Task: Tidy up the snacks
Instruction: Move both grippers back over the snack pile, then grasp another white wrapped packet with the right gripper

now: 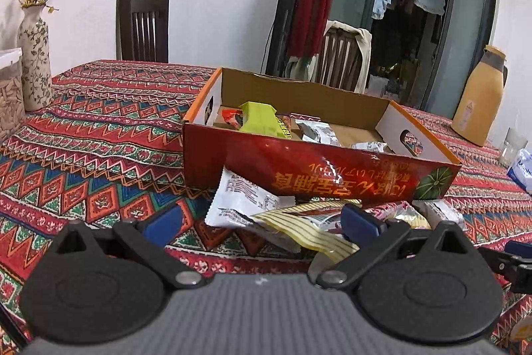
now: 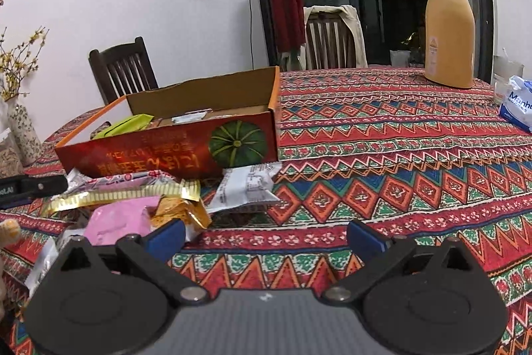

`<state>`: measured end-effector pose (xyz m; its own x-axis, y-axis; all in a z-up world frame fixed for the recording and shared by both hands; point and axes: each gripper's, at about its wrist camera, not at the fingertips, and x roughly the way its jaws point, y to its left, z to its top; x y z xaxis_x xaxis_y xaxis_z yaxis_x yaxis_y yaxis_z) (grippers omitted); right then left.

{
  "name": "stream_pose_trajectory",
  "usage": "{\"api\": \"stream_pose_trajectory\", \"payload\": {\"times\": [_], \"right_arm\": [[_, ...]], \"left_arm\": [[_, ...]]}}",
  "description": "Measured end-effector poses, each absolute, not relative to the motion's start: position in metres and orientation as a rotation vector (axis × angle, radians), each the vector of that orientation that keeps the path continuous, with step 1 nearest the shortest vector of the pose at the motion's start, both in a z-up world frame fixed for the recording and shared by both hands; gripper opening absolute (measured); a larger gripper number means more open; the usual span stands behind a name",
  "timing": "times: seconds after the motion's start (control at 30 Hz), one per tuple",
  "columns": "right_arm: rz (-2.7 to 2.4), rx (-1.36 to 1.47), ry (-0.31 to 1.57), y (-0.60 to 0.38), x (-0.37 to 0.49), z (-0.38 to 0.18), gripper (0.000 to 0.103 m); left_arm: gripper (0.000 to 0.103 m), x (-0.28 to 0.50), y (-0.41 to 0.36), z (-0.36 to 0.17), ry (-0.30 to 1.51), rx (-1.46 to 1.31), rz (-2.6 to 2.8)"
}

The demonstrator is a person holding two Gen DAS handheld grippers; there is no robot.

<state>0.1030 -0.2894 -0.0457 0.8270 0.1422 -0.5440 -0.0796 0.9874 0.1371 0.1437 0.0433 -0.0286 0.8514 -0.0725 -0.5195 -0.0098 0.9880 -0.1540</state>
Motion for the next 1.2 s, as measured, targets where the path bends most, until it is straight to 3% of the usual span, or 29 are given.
{"api": "stream_pose_trajectory", "payload": {"times": [0.6,0.8,1.0,1.07,1.2], "right_arm": [[0.123,0.052,0.648,-0.280,0.168,-0.035,0.101],[0.148,0.033,0.721,-0.264,0.197,-0.053,0.075],[0.127,-0.034,0.707,-0.254,0.193,-0.057,0.067],[0.136,-0.037,0.694,-0.253,0.190,-0.056,0.044],[0.135,-0.054,0.647,-0.253,0.178,-0.050,0.040]], "left_arm": [[0.103,0.144,0.052,-0.029,0.546,-0.218,-0.018],[0.103,0.145,0.052,-0.030,0.554,-0.226,-0.021],[0.103,0.147,0.054,-0.032,0.563,-0.241,-0.031],[0.103,0.148,0.056,-0.032,0.564,-0.245,-0.033],[0.103,0.149,0.056,-0.033,0.566,-0.248,-0.032]]}}
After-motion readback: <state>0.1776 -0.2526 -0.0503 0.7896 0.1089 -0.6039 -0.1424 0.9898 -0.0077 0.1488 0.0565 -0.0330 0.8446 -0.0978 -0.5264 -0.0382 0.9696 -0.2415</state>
